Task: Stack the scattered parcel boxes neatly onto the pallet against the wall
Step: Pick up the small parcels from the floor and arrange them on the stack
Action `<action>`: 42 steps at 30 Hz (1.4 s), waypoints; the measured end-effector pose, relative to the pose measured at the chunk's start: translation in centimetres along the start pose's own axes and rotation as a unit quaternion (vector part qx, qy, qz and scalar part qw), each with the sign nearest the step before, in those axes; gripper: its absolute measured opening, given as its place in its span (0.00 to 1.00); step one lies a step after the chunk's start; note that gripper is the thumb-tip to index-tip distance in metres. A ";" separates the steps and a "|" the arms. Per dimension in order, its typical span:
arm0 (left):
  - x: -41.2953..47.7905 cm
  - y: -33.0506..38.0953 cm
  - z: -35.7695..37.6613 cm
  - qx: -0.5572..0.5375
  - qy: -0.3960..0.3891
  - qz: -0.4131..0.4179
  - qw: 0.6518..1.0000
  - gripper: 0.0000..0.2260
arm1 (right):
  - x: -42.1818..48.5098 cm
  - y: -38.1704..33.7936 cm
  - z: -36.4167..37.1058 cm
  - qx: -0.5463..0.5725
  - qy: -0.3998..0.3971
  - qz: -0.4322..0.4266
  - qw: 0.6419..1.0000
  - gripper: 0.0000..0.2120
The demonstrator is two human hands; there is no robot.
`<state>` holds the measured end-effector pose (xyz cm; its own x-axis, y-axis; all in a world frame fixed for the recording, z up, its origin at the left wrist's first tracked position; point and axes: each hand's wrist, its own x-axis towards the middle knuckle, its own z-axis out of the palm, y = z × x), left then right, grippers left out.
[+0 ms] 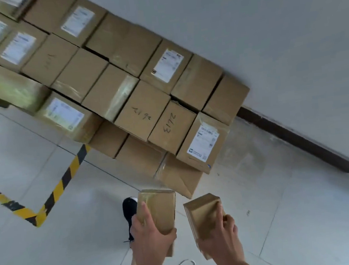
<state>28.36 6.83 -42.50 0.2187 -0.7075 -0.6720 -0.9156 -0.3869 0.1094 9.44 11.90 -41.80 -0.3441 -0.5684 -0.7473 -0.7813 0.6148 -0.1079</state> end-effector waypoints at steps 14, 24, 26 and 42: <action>17.3 -4.4 -13.5 -0.152 0.082 -0.164 0.971 0.59 | 7.3 -23.7 -2.4 -0.185 0.037 -0.160 0.969 0.63; 23.6 -4.2 -14.0 -0.179 0.098 -0.195 0.959 0.58 | 12.3 -25.2 -1.5 -0.283 0.113 -0.236 0.923 0.60; 23.4 -2.8 -14.2 -0.189 0.100 -0.194 0.957 0.58 | 12.5 -23.5 -2.1 -0.284 0.100 -0.228 0.926 0.60; 24.1 3.5 -14.1 -0.295 0.094 -0.187 0.932 0.44 | 14.6 -22.1 -0.7 -0.209 0.107 -0.364 0.901 0.40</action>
<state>35.19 -19.92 -48.01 0.5912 -0.5279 -0.6097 -0.4305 -0.8459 0.3150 21.31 -10.36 -49.83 0.2817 -0.8579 -0.4297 -0.9531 -0.1985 -0.2283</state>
